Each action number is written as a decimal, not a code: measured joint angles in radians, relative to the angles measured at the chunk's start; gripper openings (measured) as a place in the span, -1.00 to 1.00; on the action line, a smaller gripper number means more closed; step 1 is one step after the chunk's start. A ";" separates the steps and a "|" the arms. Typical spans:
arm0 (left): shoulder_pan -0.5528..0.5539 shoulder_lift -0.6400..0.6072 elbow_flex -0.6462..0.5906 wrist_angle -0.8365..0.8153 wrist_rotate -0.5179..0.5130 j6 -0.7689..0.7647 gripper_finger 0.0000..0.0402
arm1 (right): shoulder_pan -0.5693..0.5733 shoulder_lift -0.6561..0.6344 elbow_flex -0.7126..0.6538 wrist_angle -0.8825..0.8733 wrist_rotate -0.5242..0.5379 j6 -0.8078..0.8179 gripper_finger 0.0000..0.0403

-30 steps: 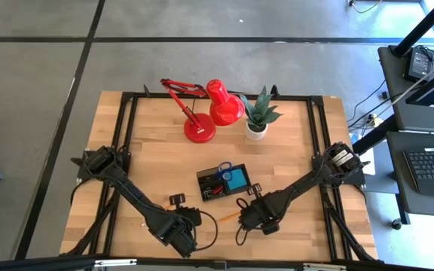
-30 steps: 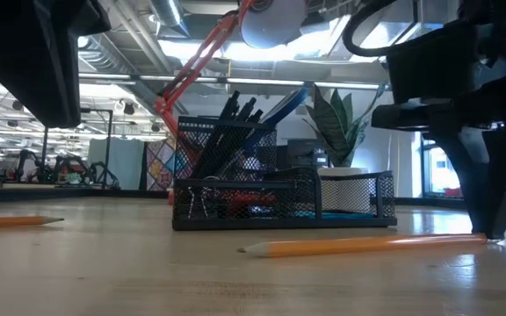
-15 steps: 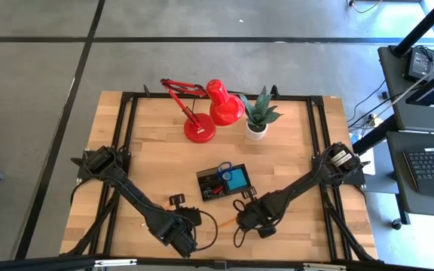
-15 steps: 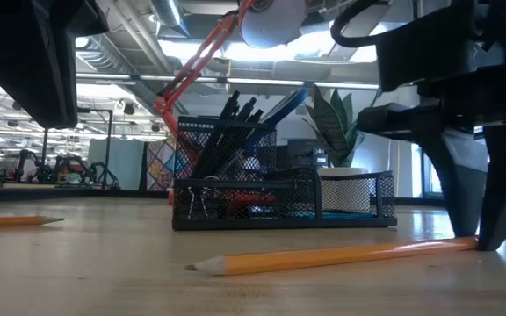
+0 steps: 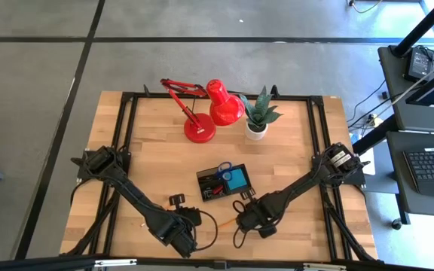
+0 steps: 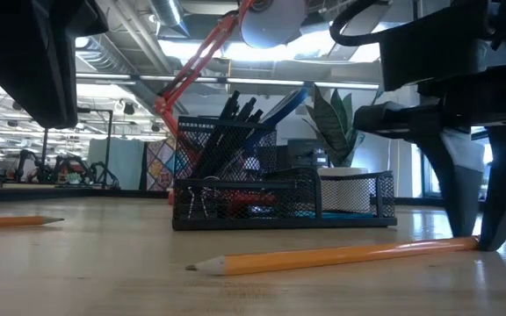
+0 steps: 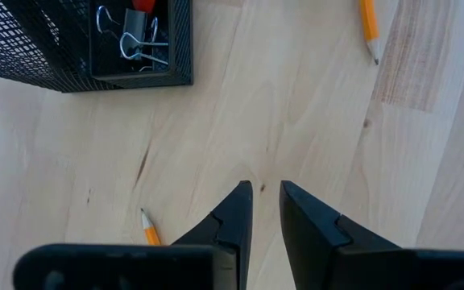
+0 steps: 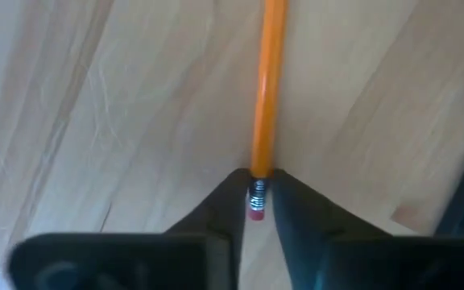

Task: Pick and place office supplies into organizer
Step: Put the top yellow pencil into the black desk organizer

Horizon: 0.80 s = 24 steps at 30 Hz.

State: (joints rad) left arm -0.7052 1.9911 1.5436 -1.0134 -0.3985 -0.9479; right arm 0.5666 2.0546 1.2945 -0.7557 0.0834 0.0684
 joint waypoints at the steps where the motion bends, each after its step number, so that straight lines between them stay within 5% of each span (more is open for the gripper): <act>1: 0.000 0.000 0.000 0.000 0.000 0.000 -0.71 | 0.000 0.000 0.000 0.001 -0.007 0.000 -0.72; 6: 0.000 0.000 0.000 0.000 0.000 0.000 -0.71 | -0.001 0.000 0.000 0.001 -0.021 -0.002 -0.92; 24: -0.024 0.000 0.000 -0.011 -0.001 0.024 -0.71 | 0.000 -0.010 0.089 -0.106 0.029 0.005 -0.93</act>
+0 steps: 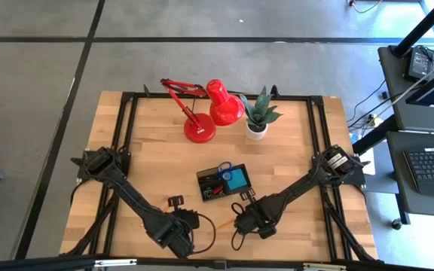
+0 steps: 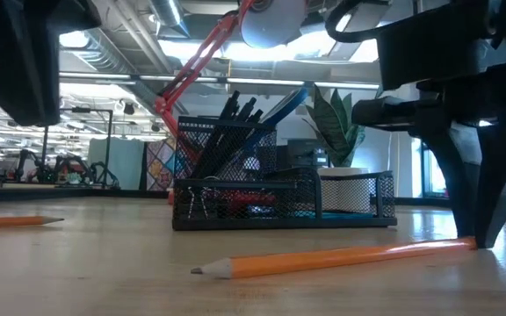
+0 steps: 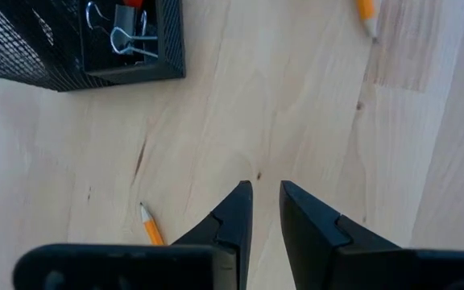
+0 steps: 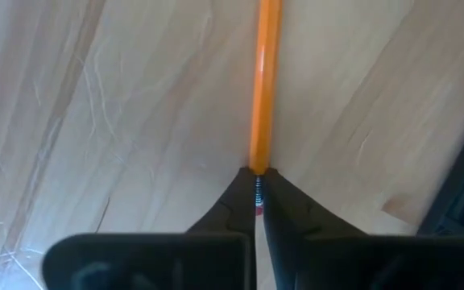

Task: Pick and place office supplies into organizer
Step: Put the top yellow pencil into the black desk organizer

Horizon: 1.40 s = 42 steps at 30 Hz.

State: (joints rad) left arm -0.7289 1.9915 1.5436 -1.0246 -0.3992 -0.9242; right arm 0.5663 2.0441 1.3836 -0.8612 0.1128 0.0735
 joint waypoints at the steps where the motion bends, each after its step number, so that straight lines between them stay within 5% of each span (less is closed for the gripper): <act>1: -0.004 0.000 0.000 0.000 0.000 -0.005 -0.71 | 0.000 -0.001 0.000 -0.002 0.003 0.001 -0.93; 13: -0.036 0.000 0.000 -0.001 -0.003 -0.032 -0.71 | 0.000 -0.005 0.001 -0.018 0.013 0.020 -0.99; 28: -0.036 0.000 0.000 -0.001 -0.002 -0.061 -0.71 | -0.009 -0.011 -0.070 0.044 -0.048 0.041 -0.70; 42: -0.036 0.000 0.000 0.000 -0.001 -0.061 -0.71 | -0.014 -0.013 -0.086 0.033 -0.078 0.044 -0.68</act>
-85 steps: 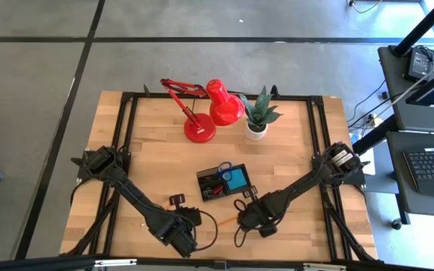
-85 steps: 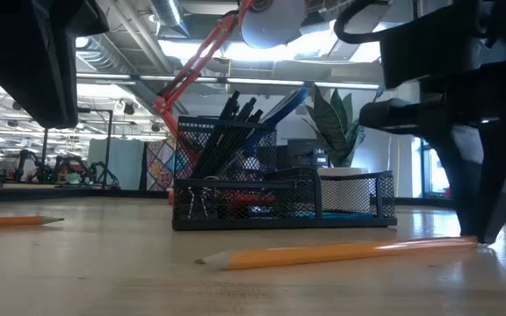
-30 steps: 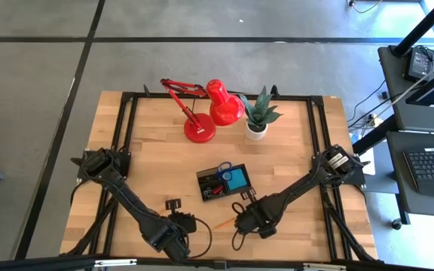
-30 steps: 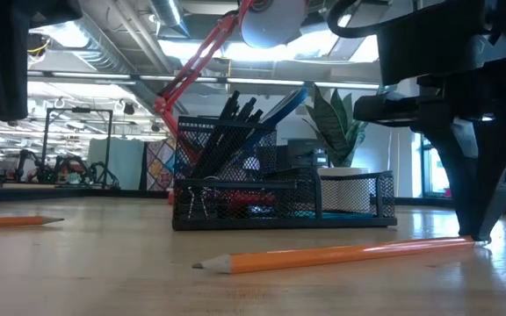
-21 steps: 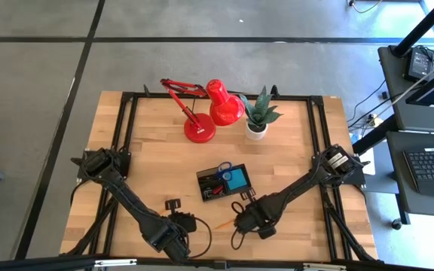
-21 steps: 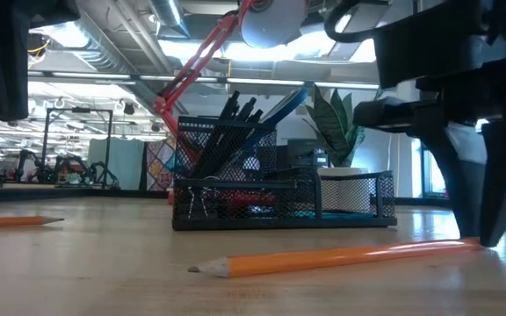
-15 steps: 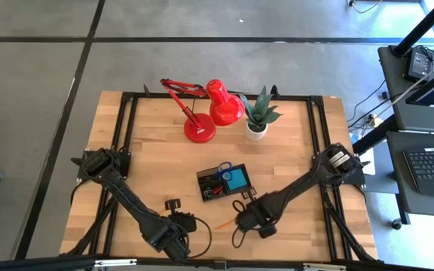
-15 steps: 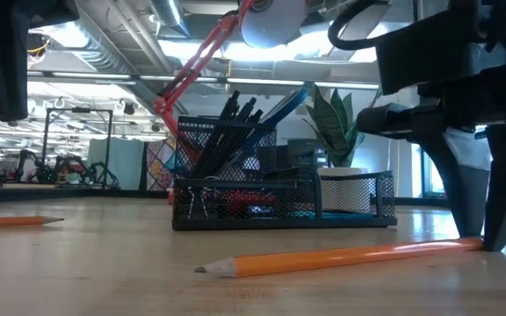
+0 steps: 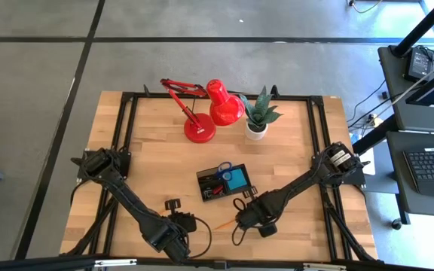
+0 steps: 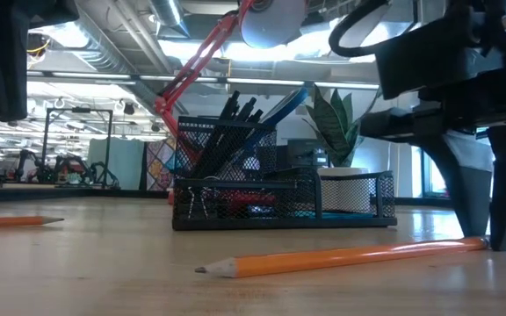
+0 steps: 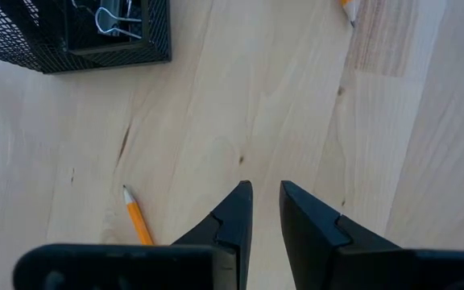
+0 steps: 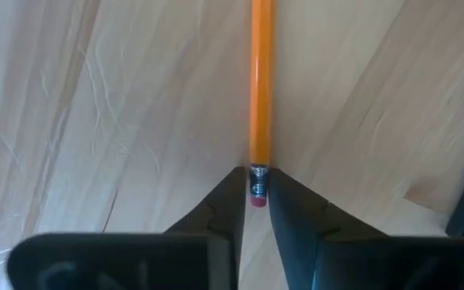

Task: Pick and place office supplies into organizer
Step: Put the top yellow pencil into the black desk organizer

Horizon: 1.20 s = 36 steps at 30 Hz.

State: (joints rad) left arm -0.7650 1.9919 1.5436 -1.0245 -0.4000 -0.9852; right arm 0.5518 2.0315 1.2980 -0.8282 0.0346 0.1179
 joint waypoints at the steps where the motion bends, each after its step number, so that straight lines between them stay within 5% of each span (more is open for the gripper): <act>1: 0.000 0.000 0.000 0.000 0.000 0.000 -0.71 | 0.000 0.000 0.000 -0.002 -0.001 0.000 -0.68; 28: 0.000 0.000 0.000 0.004 -0.001 0.000 -0.71 | 0.001 0.000 0.000 0.001 -0.004 -0.015 -0.94; 36: -0.007 0.000 0.000 0.003 -0.001 0.001 -0.71 | 0.010 0.017 0.100 -0.156 0.078 0.006 -0.94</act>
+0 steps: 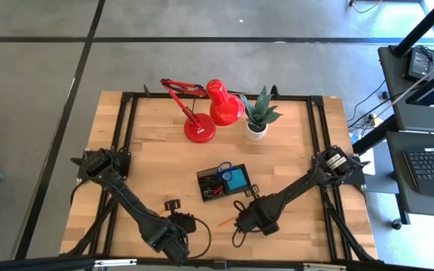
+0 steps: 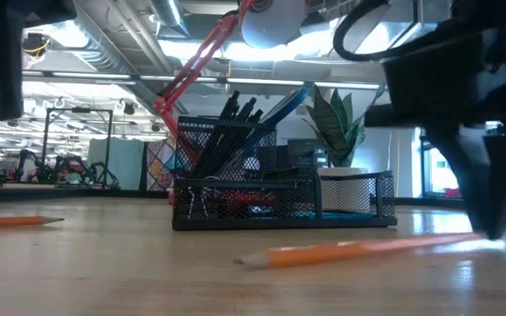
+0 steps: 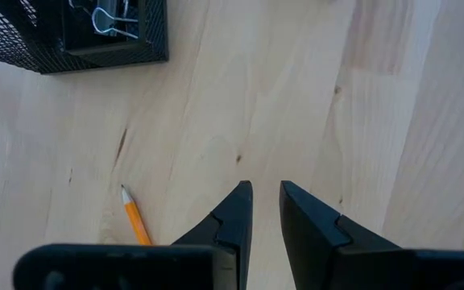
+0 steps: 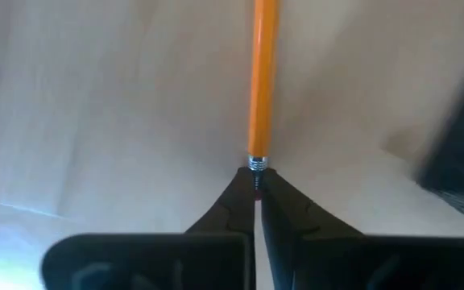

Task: Pick and place office supplies into organizer
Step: Put the top yellow pencil into the black desk organizer

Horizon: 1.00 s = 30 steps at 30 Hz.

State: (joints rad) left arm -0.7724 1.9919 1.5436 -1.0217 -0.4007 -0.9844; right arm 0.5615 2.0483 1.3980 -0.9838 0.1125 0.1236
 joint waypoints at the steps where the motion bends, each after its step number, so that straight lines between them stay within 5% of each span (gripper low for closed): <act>1: -0.004 0.000 0.000 -0.001 0.000 0.000 -0.71 | 0.001 0.001 0.014 -0.021 0.023 -0.001 -0.94; 14: -0.044 0.000 0.000 -0.017 -0.020 -0.030 -0.71 | 0.015 -0.005 0.149 -0.203 0.180 0.033 -0.93; 30: -0.091 0.000 0.000 -0.106 -0.024 -0.181 -0.71 | 0.059 -0.008 0.437 -0.559 0.684 0.024 -0.93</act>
State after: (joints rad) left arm -0.8636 1.9919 1.5436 -1.1278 -0.4244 -1.1656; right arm 0.6204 2.0407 1.8353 -1.5431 0.7964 0.1478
